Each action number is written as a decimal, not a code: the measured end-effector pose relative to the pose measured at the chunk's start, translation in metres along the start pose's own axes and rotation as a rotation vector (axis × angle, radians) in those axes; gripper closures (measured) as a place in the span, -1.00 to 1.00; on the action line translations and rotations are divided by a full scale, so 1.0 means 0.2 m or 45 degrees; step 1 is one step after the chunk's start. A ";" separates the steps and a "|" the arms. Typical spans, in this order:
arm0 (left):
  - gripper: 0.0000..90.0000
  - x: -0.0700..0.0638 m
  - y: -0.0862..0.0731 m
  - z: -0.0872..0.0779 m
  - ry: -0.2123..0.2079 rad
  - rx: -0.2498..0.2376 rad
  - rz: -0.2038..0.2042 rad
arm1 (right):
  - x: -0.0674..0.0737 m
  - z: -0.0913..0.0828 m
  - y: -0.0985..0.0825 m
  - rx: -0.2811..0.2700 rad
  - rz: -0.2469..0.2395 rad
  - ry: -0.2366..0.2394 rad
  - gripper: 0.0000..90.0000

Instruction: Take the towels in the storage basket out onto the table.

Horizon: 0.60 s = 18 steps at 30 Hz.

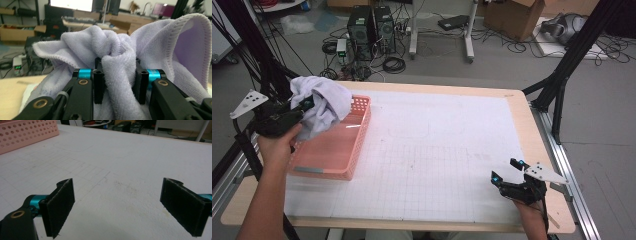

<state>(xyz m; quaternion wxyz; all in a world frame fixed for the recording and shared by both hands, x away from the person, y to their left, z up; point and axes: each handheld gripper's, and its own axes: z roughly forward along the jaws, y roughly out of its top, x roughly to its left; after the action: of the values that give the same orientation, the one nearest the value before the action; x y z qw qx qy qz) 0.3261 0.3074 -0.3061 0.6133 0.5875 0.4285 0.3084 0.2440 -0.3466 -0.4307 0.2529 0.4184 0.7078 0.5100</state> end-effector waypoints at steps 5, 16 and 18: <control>0.53 -0.05 0.04 -0.02 -0.061 -0.041 0.016 | 0.00 0.00 0.00 -0.004 -0.014 0.004 -0.76; 0.53 -0.28 0.14 0.01 -0.256 -0.112 0.090 | 0.01 0.01 0.01 0.000 -0.016 0.015 -0.76; 0.53 -0.33 0.15 0.03 -0.296 -0.117 0.099 | 0.01 0.01 0.01 0.000 -0.024 0.016 -0.75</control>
<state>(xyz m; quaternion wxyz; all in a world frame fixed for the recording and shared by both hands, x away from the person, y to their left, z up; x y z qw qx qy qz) 0.3063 0.2505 -0.2668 0.6725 0.6069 0.3169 0.2812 0.2454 -0.3426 -0.4300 0.2531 0.4085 0.7133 0.5101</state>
